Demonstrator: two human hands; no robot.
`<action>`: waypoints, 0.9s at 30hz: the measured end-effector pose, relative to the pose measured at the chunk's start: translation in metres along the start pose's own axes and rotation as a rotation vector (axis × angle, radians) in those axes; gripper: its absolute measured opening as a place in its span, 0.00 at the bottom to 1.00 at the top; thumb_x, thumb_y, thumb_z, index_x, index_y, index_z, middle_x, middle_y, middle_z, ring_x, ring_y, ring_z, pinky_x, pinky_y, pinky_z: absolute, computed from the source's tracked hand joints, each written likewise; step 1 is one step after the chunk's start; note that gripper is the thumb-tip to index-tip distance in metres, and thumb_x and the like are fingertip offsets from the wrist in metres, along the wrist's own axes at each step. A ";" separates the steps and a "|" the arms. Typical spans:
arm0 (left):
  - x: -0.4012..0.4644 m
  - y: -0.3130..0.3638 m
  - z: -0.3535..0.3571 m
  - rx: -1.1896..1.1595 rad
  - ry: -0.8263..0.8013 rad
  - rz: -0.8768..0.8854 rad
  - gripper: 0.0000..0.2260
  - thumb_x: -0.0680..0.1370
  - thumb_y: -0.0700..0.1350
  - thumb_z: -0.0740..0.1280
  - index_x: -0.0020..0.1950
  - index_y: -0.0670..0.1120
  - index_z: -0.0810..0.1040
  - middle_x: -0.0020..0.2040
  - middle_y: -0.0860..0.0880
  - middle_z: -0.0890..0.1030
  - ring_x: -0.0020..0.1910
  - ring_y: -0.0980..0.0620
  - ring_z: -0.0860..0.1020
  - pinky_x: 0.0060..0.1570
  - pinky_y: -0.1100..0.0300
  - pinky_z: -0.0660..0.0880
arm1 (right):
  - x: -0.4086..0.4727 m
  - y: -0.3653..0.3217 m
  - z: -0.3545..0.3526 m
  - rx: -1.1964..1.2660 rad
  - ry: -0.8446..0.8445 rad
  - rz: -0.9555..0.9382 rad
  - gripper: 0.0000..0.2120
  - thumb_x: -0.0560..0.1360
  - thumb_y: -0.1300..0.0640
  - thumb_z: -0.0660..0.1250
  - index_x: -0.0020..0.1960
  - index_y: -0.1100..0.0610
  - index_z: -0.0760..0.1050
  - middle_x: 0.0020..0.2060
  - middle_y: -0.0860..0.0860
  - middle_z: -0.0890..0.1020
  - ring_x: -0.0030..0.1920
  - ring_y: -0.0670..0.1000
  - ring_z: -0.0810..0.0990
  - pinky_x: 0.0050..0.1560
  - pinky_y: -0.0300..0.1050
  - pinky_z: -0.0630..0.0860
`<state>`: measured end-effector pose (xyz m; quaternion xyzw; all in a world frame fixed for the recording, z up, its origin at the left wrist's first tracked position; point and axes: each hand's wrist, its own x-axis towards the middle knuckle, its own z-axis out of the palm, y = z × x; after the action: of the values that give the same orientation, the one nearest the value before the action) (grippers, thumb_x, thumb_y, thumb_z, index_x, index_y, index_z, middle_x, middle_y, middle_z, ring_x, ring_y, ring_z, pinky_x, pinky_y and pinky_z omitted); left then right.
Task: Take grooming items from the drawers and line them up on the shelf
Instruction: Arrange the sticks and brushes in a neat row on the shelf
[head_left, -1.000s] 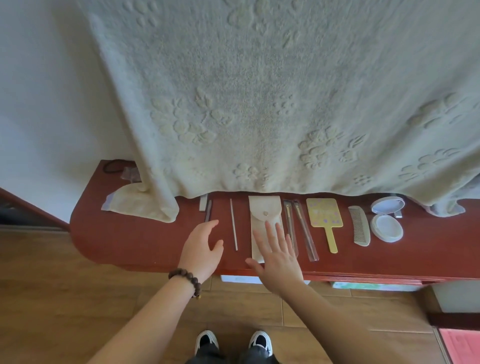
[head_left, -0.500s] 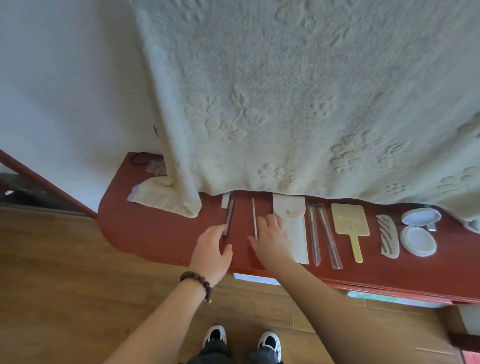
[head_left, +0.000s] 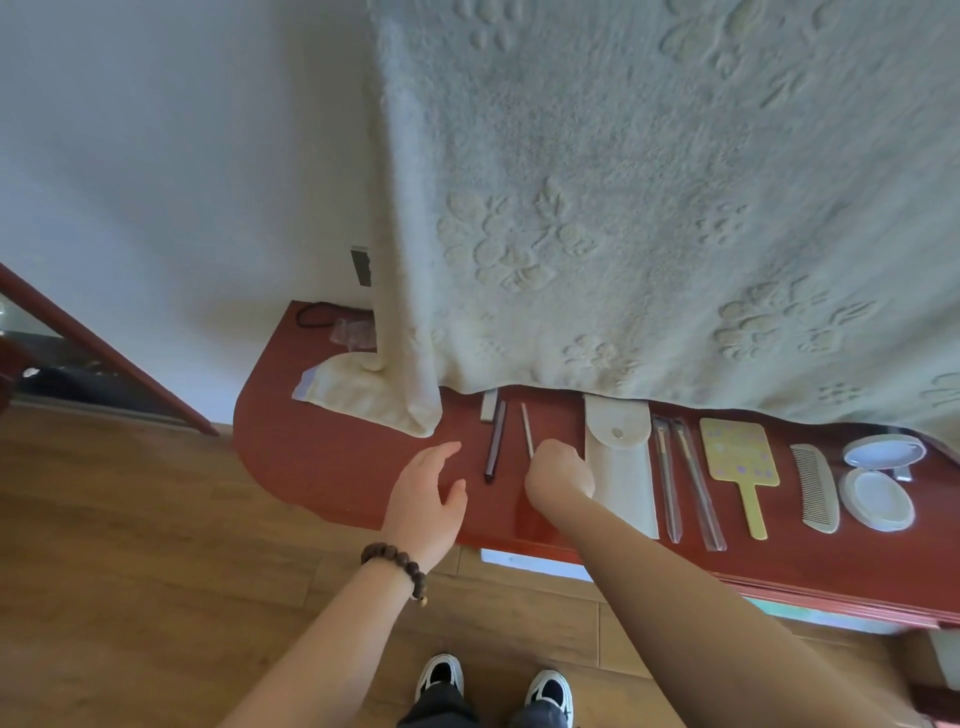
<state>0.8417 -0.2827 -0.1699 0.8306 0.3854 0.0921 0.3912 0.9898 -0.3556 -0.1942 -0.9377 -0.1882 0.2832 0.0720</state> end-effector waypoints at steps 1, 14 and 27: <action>0.001 0.000 -0.001 -0.019 -0.005 -0.007 0.19 0.79 0.41 0.63 0.70 0.50 0.69 0.68 0.53 0.72 0.67 0.54 0.71 0.66 0.57 0.70 | 0.001 0.000 -0.002 0.026 -0.013 0.001 0.07 0.75 0.67 0.62 0.52 0.61 0.75 0.47 0.56 0.82 0.47 0.56 0.82 0.40 0.44 0.74; 0.026 0.062 -0.018 -0.637 -0.114 -0.177 0.08 0.72 0.38 0.73 0.51 0.41 0.83 0.46 0.43 0.84 0.44 0.49 0.84 0.44 0.53 0.82 | -0.075 0.027 -0.037 0.752 0.002 -0.351 0.03 0.73 0.60 0.71 0.43 0.58 0.78 0.32 0.53 0.79 0.33 0.52 0.81 0.36 0.43 0.82; 0.014 0.084 -0.022 -0.605 -0.297 -0.115 0.03 0.72 0.37 0.73 0.45 0.40 0.83 0.41 0.41 0.84 0.40 0.47 0.84 0.45 0.48 0.82 | -0.085 0.048 -0.076 0.775 0.038 -0.399 0.04 0.74 0.56 0.70 0.46 0.56 0.81 0.34 0.53 0.84 0.36 0.52 0.83 0.45 0.47 0.82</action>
<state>0.8893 -0.2932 -0.0969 0.6581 0.3256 0.0582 0.6764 0.9818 -0.4352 -0.0999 -0.7918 -0.2442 0.2962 0.4751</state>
